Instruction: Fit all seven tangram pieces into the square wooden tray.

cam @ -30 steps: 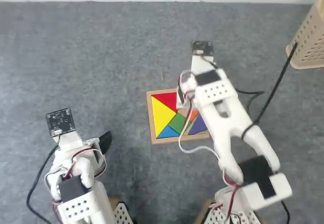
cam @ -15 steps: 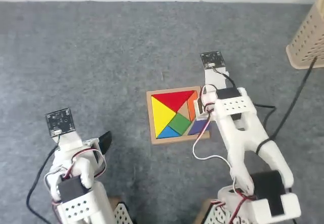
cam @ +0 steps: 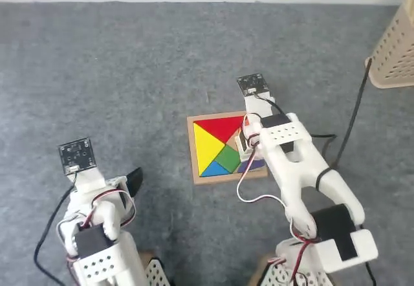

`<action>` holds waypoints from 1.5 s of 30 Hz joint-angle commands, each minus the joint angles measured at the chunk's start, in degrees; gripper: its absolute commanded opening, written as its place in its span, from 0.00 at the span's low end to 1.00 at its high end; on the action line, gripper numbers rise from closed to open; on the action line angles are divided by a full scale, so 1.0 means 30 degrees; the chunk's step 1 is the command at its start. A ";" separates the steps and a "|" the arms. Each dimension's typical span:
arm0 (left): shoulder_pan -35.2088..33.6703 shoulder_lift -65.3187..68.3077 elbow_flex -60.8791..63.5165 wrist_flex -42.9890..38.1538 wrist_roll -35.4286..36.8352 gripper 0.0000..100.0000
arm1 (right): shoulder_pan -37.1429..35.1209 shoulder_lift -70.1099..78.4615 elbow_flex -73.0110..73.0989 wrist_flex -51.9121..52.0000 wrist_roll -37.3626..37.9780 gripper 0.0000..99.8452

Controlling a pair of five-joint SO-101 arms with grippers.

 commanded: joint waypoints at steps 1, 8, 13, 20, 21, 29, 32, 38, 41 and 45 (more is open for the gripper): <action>0.0029 -0.0234 -0.0249 -0.0029 -0.0029 0.35 | -0.0249 0.0161 -0.0586 -0.0425 0.0205 0.01; 0.0029 -0.0234 -0.0249 -0.0029 -0.0029 0.35 | -0.0542 0.0161 -0.0293 -0.0982 0.0176 0.01; 0.0029 -0.0234 -0.0249 -0.0029 -0.0029 0.35 | -0.0103 -0.0835 -0.0440 -0.0806 0.0147 0.01; 0.0029 -0.0234 -0.0249 -0.0029 -0.0029 0.35 | 0.1421 -0.5377 0.1670 -0.0982 -0.1026 0.01; 0.0029 -0.0234 -0.0249 -0.0029 -0.0029 0.35 | 0.1421 -0.5963 0.2286 -0.1421 -0.1026 0.01; 0.0029 -0.0234 -0.0249 -0.0029 -0.0029 0.35 | 0.1451 -0.9773 0.6652 -0.5993 -0.1026 0.01; 0.0029 -0.0234 -0.0249 -0.0029 -0.0029 0.35 | 0.1480 -1.0564 0.7766 -0.7575 -0.1055 0.01; 0.0029 -0.0234 -0.0249 -0.0029 -0.0029 0.35 | 0.1509 -1.0945 0.9758 -1.1678 -0.1084 0.01; 0.0029 -0.0234 -0.0249 -0.0029 -0.0029 0.35 | 0.1538 -1.0945 1.0755 -1.3993 -0.1143 0.01; 0.0029 -0.0234 -0.0249 -0.0029 -0.0029 0.35 | 0.1480 -1.0945 1.2132 -1.7216 -0.1143 0.01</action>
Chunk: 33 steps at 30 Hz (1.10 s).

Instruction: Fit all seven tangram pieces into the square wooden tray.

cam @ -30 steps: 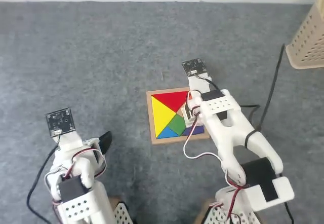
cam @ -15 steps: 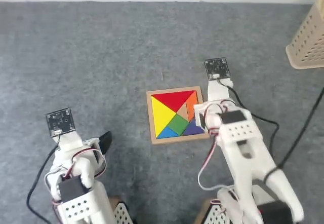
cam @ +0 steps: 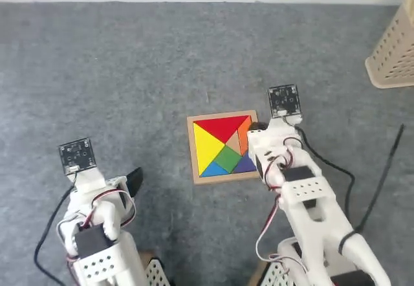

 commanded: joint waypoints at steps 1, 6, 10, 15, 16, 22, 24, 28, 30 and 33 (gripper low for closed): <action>0.0029 -0.0234 -0.0249 -0.0029 -0.0029 0.35 | 0.0161 -0.0923 0.0879 -0.3853 -0.0293 0.01; 0.0029 -0.0234 -0.0249 -0.0029 -0.0029 0.35 | 0.0220 -0.0923 0.1612 -0.5934 -0.0293 0.01; 0.0029 -0.0234 -0.0249 -0.0029 -0.0029 0.35 | 0.0249 -0.1128 0.1641 -0.6022 -0.0293 0.01; 0.0029 -0.0234 -0.0249 -0.0029 -0.0029 0.35 | 0.0220 -0.1158 0.1641 -0.6198 -0.0293 0.01; 0.0029 -0.0234 -0.0249 -0.0029 -0.0029 0.35 | 0.0220 -0.1158 0.1700 -0.6637 -0.0234 0.01; 0.0029 -0.0234 -0.0249 -0.0029 -0.0029 0.35 | 0.0073 -0.2799 0.3956 -0.9919 -0.0176 0.01; 0.0029 -0.0234 -0.0249 -0.0029 -0.0029 0.35 | 0.0161 -0.4264 0.4396 -0.9245 -0.0176 0.01; 0.0029 -0.0234 -0.0249 -0.0029 -0.0029 0.35 | 0.0103 -0.7487 0.4396 -0.5612 -0.0293 0.01; 0.0029 -0.0234 -0.0249 -0.0029 -0.0029 0.35 | 0.0073 -0.9158 0.4366 -0.3531 -0.0322 0.01; 0.0029 -0.0234 -0.0249 -0.0029 -0.0029 0.35 | 0.0073 -1.1619 0.4278 0.0190 -0.0322 0.01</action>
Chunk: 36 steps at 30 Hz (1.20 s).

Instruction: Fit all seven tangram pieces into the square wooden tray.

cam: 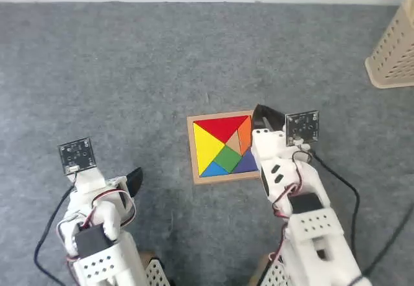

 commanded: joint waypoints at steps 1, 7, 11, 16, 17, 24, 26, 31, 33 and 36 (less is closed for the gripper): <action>0.0029 -0.0234 -0.0249 -0.0029 -0.0029 0.35 | 0.0015 -0.4088 -0.0527 0.5524 -0.0264 0.01; 0.0029 -0.0234 -0.0249 -0.0029 -0.0029 0.35 | 0.0015 -0.6901 -0.1319 1.1385 -0.0147 0.01; 0.0029 -0.0234 -0.0249 -0.0029 -0.0029 0.35 | 0.0132 -0.7810 -0.0762 1.3348 -0.0117 0.01; 0.0029 -0.0234 -0.0249 -0.0029 -0.0029 0.35 | 0.0161 -0.8220 -0.0615 1.6835 0.0117 0.01; 0.0029 -0.0234 -0.0249 -0.0029 -0.0029 0.35 | 0.0161 -0.8220 -0.0498 1.7509 0.0703 0.01; 0.0029 -0.0234 -0.0249 -0.0029 -0.0029 0.35 | 0.0044 -0.8249 0.2755 1.7949 0.5890 0.01; 0.0029 -0.0234 -0.0249 -0.0029 -0.0029 0.35 | 0.0161 -0.8249 0.3223 1.7509 0.7092 0.01; 0.0029 -0.0234 -0.0249 -0.0029 -0.0029 0.35 | 0.0161 -0.8249 0.3458 1.6982 0.9026 0.01; 0.0029 -0.0234 -0.0249 -0.0029 -0.0029 0.35 | 0.0161 -0.8249 0.3458 1.7099 0.9319 0.01; 0.0029 -0.0234 -0.0249 -0.0029 -0.0029 0.35 | 0.0278 -0.8249 0.3077 1.8007 0.8674 0.01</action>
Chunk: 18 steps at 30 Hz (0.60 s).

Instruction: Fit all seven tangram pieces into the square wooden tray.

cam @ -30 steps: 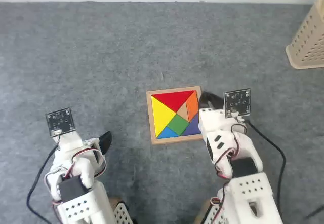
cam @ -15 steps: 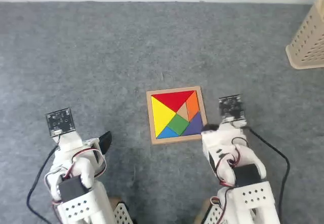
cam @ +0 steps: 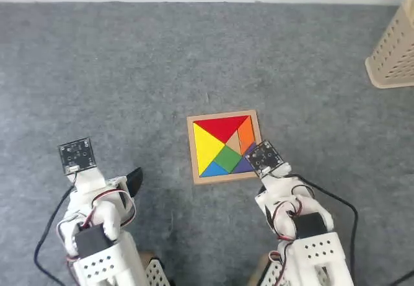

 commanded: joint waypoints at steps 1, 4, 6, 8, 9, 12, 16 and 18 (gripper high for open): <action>0.0029 -0.0234 -0.0249 -0.0029 -0.0029 0.35 | 0.0630 -0.0454 -0.0908 0.1070 -0.0469 0.01; 0.0029 -0.0234 -0.0249 -0.0029 -0.0029 0.35 | 0.2916 -0.0718 -0.3311 0.2652 -0.0821 0.01; 0.0029 -0.0234 -0.0249 -0.0029 -0.0029 0.35 | 0.4205 -0.1744 -0.4308 0.2945 -0.0850 0.01; 0.0029 -0.0234 -0.0249 -0.0029 -0.0029 0.35 | 0.4586 -0.3473 -0.4190 0.3062 -0.1026 0.01; 0.0029 -0.0234 -0.0249 -0.0029 -0.0029 0.35 | 0.4586 -0.4527 -0.3751 0.3297 -0.1465 0.01; 0.0029 -0.0234 -0.0249 -0.0029 -0.0029 0.35 | 0.4733 -0.7810 -0.1788 0.3941 -0.2256 0.01; 0.0029 -0.0234 -0.0249 -0.0029 -0.0029 0.35 | 0.4762 -0.7048 -0.0147 0.2799 -0.2168 0.01; 0.0029 -0.0234 -0.0249 -0.0029 -0.0029 0.35 | 0.4791 -0.6960 -0.0029 0.2447 -0.2168 0.01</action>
